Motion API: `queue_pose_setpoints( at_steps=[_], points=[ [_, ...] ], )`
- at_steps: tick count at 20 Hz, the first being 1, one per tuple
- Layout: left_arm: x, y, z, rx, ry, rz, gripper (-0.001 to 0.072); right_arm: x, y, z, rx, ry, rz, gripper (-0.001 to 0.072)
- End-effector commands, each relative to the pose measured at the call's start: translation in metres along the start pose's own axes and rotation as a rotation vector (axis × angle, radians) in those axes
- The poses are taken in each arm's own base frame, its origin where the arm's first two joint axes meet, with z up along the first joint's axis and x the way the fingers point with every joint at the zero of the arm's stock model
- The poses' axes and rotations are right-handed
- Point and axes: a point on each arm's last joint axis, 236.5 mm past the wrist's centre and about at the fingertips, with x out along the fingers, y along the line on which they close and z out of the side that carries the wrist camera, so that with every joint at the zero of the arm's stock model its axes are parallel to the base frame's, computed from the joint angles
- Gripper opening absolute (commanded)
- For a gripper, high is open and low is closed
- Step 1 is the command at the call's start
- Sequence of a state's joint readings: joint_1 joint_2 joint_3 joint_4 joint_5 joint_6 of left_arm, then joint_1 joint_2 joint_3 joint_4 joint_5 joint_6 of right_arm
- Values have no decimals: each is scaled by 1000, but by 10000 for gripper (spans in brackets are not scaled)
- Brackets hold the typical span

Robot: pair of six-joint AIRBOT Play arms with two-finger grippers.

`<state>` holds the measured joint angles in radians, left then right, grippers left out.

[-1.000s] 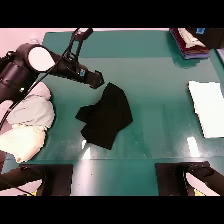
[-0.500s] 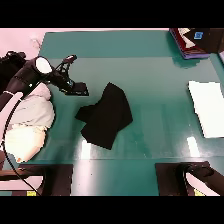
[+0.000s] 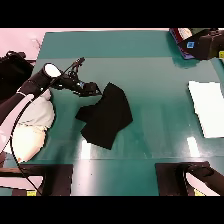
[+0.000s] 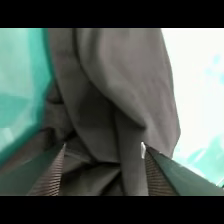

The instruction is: Fold the shirts.

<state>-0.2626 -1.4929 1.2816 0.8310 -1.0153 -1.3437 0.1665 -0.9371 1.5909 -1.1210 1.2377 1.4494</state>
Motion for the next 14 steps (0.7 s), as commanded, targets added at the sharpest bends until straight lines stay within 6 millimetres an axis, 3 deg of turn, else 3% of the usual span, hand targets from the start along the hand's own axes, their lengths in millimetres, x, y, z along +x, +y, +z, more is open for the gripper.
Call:
queue_pose_setpoints(
  at_steps=[1,3,8,11,13,14],
  points=[
    [-7,13,-12,-24,63,-10,561,3,-2,-4,3,13,-4,21],
    [-8,10,-19,-30,94,-26,561,3,-2,-4,3,11,-4,21],
    [10,-33,-45,95,170,-90,561,3,-2,-4,3,11,-4,21],
    [25,-51,-37,131,109,-85,560,3,-2,-4,3,12,-3,21],
    [32,-62,-49,150,142,-94,559,3,-2,-5,4,17,-2,21],
    [35,-66,-56,167,163,-94,469,3,-2,-6,4,21,-2,21]
  ],
)
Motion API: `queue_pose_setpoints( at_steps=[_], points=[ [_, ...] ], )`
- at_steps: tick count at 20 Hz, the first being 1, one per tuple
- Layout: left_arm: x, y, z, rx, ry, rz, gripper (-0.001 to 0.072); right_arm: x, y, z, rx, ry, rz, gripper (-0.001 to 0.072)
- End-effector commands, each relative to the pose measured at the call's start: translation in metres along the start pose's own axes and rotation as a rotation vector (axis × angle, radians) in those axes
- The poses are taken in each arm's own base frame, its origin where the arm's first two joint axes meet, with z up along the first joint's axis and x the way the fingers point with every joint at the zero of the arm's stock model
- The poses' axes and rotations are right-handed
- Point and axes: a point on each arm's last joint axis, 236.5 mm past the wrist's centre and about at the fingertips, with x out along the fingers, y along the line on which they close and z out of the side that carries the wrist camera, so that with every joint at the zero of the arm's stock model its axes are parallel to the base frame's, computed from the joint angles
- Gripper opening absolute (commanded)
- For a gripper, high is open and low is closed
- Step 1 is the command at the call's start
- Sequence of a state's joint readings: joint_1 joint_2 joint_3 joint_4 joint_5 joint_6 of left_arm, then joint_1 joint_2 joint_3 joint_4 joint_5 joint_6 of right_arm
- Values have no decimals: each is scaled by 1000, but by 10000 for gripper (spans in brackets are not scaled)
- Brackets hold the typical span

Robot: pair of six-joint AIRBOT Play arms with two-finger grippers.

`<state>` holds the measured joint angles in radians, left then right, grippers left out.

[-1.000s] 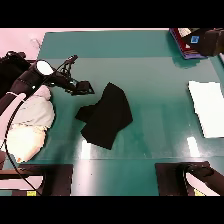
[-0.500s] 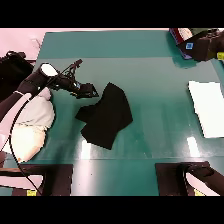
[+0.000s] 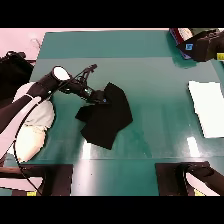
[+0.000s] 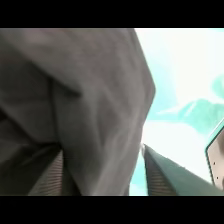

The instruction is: Fold the shirts.

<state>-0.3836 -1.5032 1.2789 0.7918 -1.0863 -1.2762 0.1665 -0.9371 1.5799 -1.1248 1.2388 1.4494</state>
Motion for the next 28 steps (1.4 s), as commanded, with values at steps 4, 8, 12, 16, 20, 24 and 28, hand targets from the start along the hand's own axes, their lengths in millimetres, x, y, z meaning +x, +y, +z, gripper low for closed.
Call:
queue_pose_setpoints(
  at_steps=[4,8,12,16,20,24,28],
  points=[
    [20,-81,18,-6,-94,-180,22,0,0,-3,0,11,2,21],
    [2,-178,53,159,-248,-323,24,0,2,-2,3,10,9,21],
    [-30,-201,70,218,-286,-359,604,0,2,-3,2,12,8,21],
    [-85,-125,98,153,-307,-272,603,0,2,-6,1,27,9,21],
    [-87,27,61,-50,-156,57,604,0,2,-7,1,28,9,21],
    [-39,97,-16,-237,-2,124,604,0,2,-4,2,18,8,21],
    [2,120,-67,-312,52,166,604,0,1,2,2,-9,5,21]
  ],
)
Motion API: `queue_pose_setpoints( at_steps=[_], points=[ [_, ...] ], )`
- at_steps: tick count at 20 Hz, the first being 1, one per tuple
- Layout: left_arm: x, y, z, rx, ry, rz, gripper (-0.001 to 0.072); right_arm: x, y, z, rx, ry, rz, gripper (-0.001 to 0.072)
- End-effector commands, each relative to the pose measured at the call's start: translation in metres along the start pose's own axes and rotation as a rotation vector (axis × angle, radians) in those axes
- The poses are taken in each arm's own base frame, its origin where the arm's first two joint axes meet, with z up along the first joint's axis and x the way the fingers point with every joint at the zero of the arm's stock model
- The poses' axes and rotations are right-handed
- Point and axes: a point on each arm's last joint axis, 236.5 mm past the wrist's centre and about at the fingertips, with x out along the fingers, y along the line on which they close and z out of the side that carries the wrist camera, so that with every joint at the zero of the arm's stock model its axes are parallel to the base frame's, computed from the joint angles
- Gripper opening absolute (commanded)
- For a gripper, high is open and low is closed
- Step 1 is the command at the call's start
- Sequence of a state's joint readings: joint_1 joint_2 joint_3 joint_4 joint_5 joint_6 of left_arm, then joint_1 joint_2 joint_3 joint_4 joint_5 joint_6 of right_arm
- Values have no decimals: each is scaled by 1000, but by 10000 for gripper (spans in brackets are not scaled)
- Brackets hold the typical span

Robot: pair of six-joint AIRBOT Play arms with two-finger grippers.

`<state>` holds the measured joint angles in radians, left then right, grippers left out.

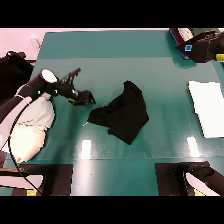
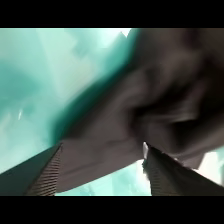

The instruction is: Fold the shirts.

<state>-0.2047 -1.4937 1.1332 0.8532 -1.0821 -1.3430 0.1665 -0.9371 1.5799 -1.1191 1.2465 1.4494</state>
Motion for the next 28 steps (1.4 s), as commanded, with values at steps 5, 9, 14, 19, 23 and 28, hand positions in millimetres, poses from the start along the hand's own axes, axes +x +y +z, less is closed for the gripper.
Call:
queue_pose_setpoints(
  at_steps=[5,9,14,19,23,28],
  points=[
    [50,4,-46,27,57,51,603,0,0,4,1,-16,-1,21],
    [38,-13,-28,66,9,30,32,8,-4,0,9,4,-3,21],
    [-57,-30,51,115,-219,9,23,76,-38,-54,98,204,-15,27],
    [-94,-33,73,158,-294,41,23,182,-81,-144,281,476,-5,562],
    [-89,-29,65,157,-255,45,24,250,-76,-171,376,546,69,561],
    [-89,-26,62,163,-241,60,24,270,-19,-176,304,636,186,561]
  ],
)
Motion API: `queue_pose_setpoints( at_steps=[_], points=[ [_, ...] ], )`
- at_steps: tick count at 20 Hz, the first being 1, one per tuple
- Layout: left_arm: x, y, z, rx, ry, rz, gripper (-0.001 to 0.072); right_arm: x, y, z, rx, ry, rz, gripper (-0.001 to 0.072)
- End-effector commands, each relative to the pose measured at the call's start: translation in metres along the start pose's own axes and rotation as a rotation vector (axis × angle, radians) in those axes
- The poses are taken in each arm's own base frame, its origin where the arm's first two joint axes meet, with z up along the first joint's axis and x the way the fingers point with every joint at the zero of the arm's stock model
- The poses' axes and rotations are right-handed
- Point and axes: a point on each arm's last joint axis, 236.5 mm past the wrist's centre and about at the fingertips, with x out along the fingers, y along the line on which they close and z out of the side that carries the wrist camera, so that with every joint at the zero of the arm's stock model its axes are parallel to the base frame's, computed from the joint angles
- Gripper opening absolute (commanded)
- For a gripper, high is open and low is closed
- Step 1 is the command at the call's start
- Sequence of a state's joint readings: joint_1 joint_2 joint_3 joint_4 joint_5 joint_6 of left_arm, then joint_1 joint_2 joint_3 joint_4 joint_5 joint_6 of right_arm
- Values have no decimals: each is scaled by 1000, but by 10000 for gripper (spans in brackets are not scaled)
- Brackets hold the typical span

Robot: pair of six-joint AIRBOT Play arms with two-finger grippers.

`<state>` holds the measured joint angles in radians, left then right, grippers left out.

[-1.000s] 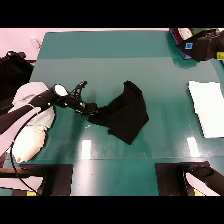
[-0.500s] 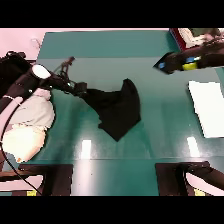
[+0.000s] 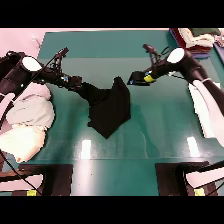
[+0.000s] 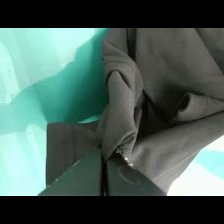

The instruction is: Fold the shirts.

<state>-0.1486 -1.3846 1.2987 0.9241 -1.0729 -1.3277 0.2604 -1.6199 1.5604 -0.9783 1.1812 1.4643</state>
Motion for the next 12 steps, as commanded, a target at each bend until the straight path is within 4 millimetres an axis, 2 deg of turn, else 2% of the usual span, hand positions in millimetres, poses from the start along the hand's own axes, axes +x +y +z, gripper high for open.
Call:
queue_pose_setpoints(
  at_steps=[1,3,5,6,7,9,11,12],
  points=[
    [-1,2,-3,8,14,11,24,17,33,-11,-51,71,49,557],
    [-1,2,-4,9,20,10,24,10,41,-25,-70,113,29,551],
    [-1,2,-4,9,18,10,24,7,26,-44,-96,189,-73,530],
    [-1,2,-3,8,16,10,24,9,20,-49,-119,210,-112,429],
    [-1,2,-3,8,16,10,24,13,23,-50,-136,210,-114,333],
    [-1,2,-4,7,20,9,24,21,34,-37,-160,142,-105,221],
    [-1,1,-7,5,32,6,24,26,42,-26,-176,87,-98,19],
    [-2,0,-10,6,43,3,24,26,42,-26,-178,86,-99,20]
  ],
)
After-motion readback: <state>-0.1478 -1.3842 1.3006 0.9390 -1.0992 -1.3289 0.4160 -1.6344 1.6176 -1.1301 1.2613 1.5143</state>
